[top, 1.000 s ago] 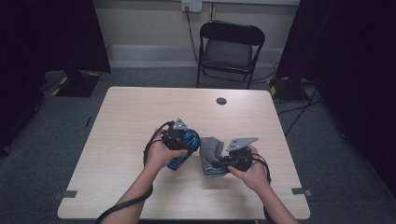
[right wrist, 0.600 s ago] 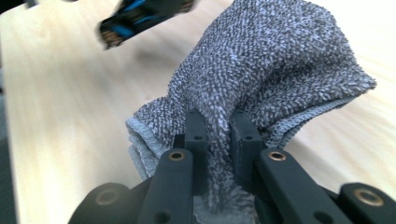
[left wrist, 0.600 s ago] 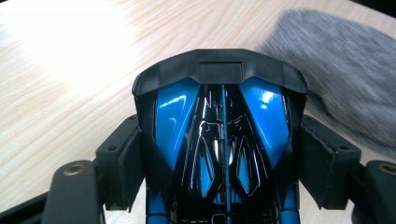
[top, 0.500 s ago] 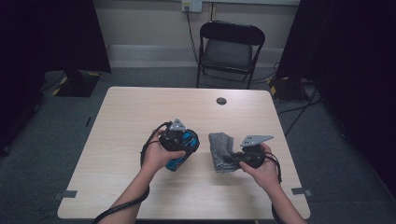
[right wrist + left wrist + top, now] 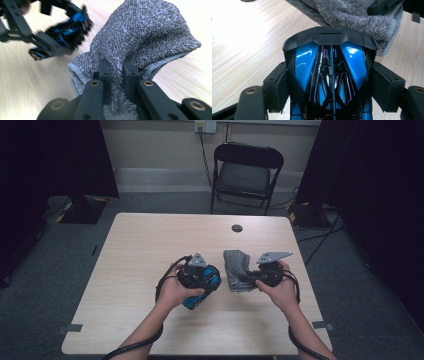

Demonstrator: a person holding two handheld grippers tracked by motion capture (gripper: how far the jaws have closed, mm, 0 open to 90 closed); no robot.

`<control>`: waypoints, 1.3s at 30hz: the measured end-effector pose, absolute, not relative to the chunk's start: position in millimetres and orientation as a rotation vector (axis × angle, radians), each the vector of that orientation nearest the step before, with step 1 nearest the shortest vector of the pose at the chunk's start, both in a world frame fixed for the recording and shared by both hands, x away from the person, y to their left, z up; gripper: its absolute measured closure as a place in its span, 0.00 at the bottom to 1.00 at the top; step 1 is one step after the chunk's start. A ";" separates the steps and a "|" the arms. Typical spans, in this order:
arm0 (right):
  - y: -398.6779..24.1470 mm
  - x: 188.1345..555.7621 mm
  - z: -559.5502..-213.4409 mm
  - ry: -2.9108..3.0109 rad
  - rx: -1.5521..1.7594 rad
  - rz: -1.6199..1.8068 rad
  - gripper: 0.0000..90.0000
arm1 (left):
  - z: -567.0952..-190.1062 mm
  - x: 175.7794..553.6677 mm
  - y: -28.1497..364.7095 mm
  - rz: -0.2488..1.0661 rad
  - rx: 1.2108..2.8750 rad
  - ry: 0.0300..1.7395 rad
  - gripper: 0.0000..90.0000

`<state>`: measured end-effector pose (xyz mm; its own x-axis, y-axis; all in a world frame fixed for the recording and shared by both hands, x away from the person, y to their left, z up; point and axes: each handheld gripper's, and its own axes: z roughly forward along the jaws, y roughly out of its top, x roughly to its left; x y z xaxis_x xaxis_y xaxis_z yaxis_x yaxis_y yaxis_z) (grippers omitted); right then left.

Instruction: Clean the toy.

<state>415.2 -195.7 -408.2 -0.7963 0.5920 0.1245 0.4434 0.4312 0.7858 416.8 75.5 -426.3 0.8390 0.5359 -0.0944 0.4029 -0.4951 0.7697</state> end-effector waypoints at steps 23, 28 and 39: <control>-164.4 411.4 -411.8 2.634 0.754 1.287 0.89 | -421.4 426.1 83.5 0.228 2.159 0.720 0.28; -164.9 405.2 -417.2 2.650 0.739 1.299 0.89 | -420.2 428.9 84.5 0.243 2.150 0.736 0.28; -165.2 394.8 -427.1 2.698 0.702 1.305 0.89 | -414.1 433.0 83.3 0.265 2.136 0.752 0.28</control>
